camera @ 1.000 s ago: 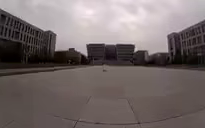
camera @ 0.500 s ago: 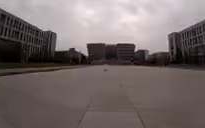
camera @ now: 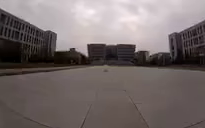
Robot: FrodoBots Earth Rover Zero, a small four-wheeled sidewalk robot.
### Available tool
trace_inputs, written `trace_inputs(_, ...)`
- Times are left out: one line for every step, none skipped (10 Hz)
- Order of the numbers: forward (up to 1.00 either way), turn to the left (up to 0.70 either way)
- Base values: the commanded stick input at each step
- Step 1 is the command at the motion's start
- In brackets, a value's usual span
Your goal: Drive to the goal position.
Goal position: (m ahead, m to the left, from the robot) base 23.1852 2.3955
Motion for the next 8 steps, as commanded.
trace_inputs(1.00,0.00)
trace_inputs(1.00,0.00)
trace_inputs(1.00,0.00)
trace_inputs(1.00,0.00)
trace_inputs(1.00,0.00)
trace_inputs(1.00,0.00)
trace_inputs(1.00,0.00)
trace_inputs(1.00,0.00)
